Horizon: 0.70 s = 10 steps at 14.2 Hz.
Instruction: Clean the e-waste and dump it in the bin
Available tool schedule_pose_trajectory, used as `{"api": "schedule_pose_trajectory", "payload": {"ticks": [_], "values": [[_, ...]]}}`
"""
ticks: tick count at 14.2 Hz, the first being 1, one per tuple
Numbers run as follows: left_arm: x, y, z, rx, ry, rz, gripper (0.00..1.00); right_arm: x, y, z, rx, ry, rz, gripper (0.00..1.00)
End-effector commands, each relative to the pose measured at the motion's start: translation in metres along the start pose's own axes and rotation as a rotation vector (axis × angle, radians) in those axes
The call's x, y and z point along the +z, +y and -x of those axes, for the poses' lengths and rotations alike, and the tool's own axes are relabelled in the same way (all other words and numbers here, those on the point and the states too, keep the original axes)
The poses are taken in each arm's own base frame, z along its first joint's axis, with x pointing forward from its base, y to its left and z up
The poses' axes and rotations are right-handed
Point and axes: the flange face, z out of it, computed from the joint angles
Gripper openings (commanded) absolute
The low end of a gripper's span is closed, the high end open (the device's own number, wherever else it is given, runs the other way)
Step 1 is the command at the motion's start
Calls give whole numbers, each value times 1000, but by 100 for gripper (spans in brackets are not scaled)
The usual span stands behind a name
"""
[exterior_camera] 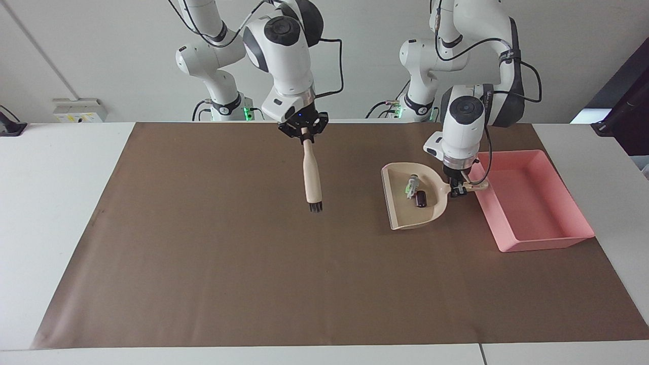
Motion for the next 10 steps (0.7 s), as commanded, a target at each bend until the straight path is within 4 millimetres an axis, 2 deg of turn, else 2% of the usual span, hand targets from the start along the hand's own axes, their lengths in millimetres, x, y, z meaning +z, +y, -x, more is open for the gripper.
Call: {"api": "schedule_pose_trajectory", "payload": {"ticks": [1, 3, 4, 6, 8, 10], "values": [[-22, -4, 47, -29, 14, 30, 0, -10, 89, -20, 17, -15, 59, 0], [-31, -12, 95, -71, 44, 35, 0, -3, 153, -26, 14, -39, 69, 0], [-38, -16, 121, -72, 66, 19, 0, 5, 186, -26, 2, -52, 75, 0], [-46, -19, 166, -71, 71, 4, 0, 26, 238, -26, 3, -70, 71, 0], [-52, -22, 211, -61, 66, -14, 0, 50, 282, -23, 5, -72, 71, 0], [-47, -20, 255, -113, 63, 3, 0, 70, 308, -14, 19, -53, 83, 0]]}}
